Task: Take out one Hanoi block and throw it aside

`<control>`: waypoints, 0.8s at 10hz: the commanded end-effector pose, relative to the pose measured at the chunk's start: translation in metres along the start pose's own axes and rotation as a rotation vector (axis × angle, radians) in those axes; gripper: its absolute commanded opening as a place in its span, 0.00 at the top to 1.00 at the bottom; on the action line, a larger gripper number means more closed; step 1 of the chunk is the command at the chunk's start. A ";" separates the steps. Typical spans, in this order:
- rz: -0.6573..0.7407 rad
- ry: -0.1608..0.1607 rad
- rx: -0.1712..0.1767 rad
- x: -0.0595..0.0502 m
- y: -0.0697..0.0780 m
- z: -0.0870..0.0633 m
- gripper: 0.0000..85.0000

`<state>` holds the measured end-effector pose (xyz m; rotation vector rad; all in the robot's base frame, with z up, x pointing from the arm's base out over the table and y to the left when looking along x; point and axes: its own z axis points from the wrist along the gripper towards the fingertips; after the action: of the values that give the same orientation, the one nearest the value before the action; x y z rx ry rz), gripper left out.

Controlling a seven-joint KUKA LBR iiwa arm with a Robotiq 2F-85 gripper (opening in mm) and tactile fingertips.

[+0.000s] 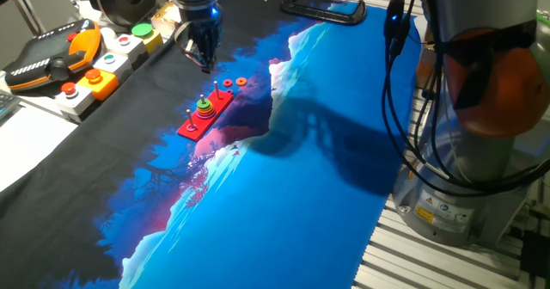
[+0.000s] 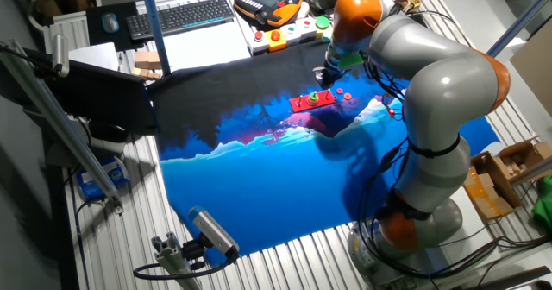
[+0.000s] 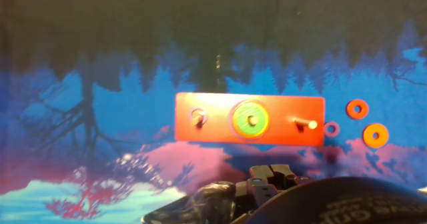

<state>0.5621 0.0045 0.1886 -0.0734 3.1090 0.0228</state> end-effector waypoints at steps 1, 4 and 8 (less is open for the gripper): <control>-0.002 -0.001 0.000 0.004 0.000 -0.003 0.99; -0.032 -0.006 0.016 0.010 0.001 -0.008 0.99; -0.062 -0.003 0.013 0.016 0.002 -0.011 0.99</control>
<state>0.5454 0.0061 0.1998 -0.1729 3.1008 0.0064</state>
